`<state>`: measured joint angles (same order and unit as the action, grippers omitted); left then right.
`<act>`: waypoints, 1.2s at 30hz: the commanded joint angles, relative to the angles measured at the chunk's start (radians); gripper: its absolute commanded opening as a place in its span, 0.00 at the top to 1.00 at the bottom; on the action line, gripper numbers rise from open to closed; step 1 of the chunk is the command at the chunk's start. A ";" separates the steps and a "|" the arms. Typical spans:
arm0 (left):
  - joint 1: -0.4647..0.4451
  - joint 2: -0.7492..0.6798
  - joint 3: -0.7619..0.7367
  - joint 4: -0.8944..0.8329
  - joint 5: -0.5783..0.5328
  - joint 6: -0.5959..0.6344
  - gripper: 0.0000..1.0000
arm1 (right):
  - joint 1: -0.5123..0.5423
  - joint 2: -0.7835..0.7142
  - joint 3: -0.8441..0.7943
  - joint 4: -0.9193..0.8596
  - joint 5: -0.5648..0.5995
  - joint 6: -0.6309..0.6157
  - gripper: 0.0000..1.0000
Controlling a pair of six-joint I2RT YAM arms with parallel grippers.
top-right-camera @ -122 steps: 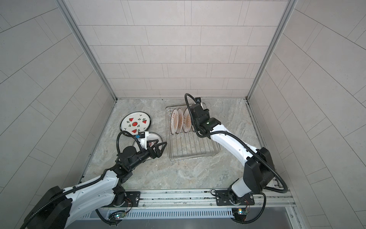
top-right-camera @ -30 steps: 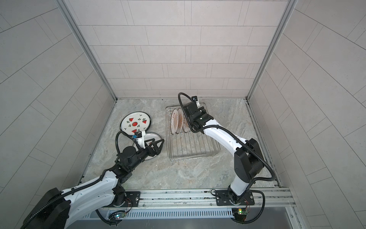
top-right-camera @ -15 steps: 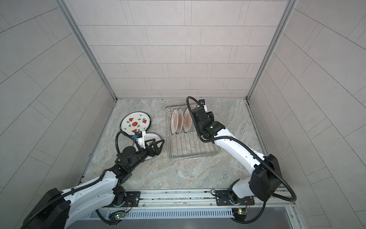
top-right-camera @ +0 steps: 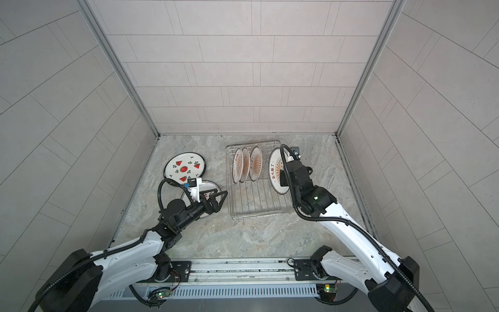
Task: Unload the plates from the dish rack
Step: 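Lift the sunburst plate up out of the rack with the right gripper, then carry the sunburst plate toward the left gripper while the left gripper reaches to meet it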
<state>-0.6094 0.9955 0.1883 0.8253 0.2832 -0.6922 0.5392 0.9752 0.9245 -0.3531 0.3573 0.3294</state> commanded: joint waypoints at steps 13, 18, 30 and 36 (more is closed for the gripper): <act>-0.006 -0.130 0.100 -0.049 0.084 0.022 0.00 | -0.126 -0.214 -0.158 0.191 -0.336 0.082 0.89; -0.016 -0.165 0.191 -0.169 0.168 0.043 0.00 | -0.126 -0.313 -0.216 0.243 -0.346 0.085 0.89; -0.032 -0.138 0.186 -0.119 0.145 0.056 0.00 | -0.125 -0.381 -0.235 0.289 -0.533 0.082 0.90; -0.039 -0.120 0.192 -0.096 0.206 0.083 0.00 | -0.126 -0.380 -0.251 0.338 -0.629 0.079 0.90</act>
<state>-0.6395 0.8680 0.3599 0.6865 0.4355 -0.6376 0.4160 0.6102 0.6785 -0.1215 -0.1947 0.3973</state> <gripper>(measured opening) 0.999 0.114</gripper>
